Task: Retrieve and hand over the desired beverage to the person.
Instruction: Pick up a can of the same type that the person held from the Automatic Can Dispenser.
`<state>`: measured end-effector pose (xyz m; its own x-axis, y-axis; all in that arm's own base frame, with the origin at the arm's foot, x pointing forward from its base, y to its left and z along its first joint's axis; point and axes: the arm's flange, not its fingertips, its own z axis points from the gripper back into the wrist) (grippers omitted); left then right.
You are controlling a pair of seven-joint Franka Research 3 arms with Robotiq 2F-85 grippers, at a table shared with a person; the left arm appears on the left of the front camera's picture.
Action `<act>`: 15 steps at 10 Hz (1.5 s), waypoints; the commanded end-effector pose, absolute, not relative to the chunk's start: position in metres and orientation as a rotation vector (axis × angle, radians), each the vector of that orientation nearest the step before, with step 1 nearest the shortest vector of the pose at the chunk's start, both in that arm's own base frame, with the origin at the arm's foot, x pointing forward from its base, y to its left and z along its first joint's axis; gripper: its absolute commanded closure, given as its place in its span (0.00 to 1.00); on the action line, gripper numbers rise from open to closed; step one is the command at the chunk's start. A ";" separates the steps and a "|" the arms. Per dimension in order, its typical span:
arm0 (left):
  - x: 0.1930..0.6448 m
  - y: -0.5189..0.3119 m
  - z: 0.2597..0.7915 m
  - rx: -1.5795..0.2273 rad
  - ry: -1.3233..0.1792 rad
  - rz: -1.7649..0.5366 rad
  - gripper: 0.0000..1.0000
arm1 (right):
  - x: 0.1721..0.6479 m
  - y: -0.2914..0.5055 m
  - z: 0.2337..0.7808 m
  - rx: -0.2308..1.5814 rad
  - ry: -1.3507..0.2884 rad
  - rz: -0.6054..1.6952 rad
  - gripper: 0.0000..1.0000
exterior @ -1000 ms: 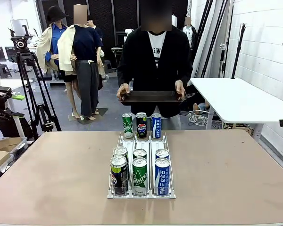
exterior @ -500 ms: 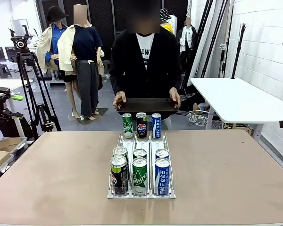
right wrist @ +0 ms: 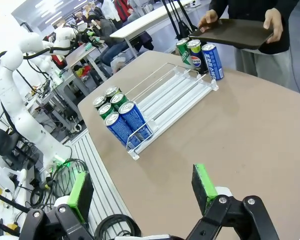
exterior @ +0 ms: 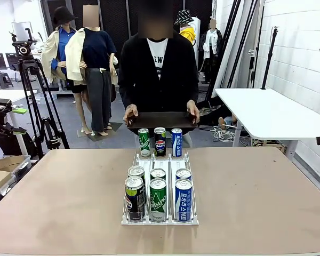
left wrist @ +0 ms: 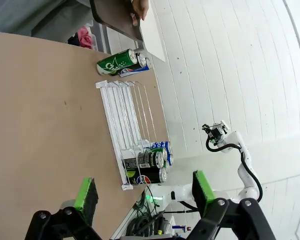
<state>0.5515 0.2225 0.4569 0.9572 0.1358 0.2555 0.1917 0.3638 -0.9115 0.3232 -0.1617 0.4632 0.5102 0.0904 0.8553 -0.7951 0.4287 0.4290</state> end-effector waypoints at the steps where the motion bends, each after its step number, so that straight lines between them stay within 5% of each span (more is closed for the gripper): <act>1: 0.552 0.223 0.458 -1.201 -0.310 -0.031 0.00 | 0.325 -0.161 0.463 0.982 -0.872 0.645 0.00; 15: 0.552 0.223 0.458 -1.201 -0.310 -0.031 0.00 | 0.325 -0.161 0.463 0.982 -0.872 0.645 0.00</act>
